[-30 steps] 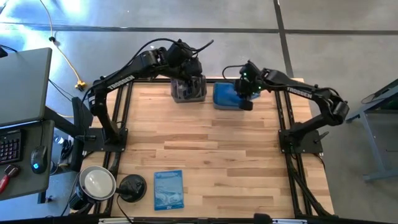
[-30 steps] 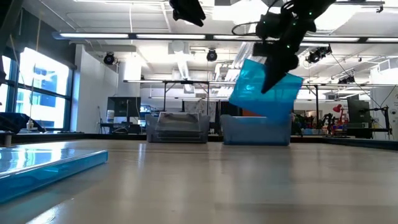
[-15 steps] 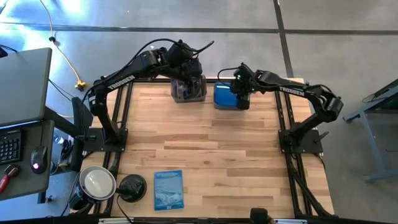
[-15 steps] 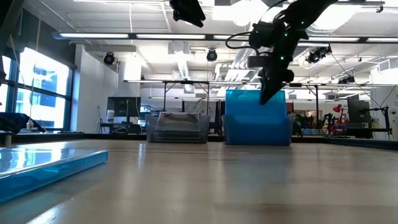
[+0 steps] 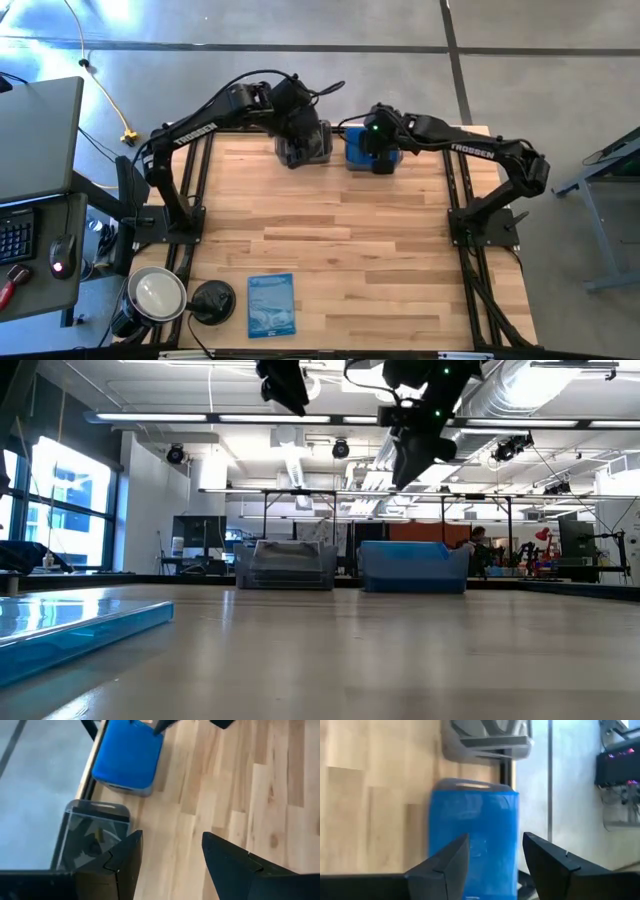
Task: Pick & place jewel cases by type
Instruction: Put the blue cd case into the right black bin
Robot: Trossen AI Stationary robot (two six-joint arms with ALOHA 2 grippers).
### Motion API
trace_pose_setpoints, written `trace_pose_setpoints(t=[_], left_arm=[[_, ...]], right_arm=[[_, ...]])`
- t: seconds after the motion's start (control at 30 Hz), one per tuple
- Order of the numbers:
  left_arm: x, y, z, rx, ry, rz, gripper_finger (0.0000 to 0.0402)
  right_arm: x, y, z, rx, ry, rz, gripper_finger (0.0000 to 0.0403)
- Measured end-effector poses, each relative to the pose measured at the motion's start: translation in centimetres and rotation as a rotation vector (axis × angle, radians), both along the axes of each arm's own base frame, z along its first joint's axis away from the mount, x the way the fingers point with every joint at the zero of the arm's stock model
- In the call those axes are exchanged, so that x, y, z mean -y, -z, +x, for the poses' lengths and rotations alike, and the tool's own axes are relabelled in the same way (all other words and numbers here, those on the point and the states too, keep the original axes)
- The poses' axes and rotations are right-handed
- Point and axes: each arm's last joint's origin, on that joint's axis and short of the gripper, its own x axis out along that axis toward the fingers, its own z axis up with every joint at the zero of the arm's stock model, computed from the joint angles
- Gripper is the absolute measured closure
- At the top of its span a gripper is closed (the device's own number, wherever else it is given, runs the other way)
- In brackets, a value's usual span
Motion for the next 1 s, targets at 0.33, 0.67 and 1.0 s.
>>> trace_pose_setpoints(t=[0.33,0.67,1.0], left_arm=[[3.7,0.7,-0.4,-0.143,-0.08,-0.073,0.02],[9.2,0.9,-1.6,-0.275,-0.263,0.115,0.02],[11.3,-2.7,-5.8,-0.082,-0.34,0.112,0.02]], right_arm=[[-3.7,0.3,2.1,0.183,-0.112,0.221,0.0246],[-16.4,6.7,7.1,0.43,-0.582,0.325,0.0238],[-25.2,13.5,15.9,0.612,-0.809,0.505,0.0235]])
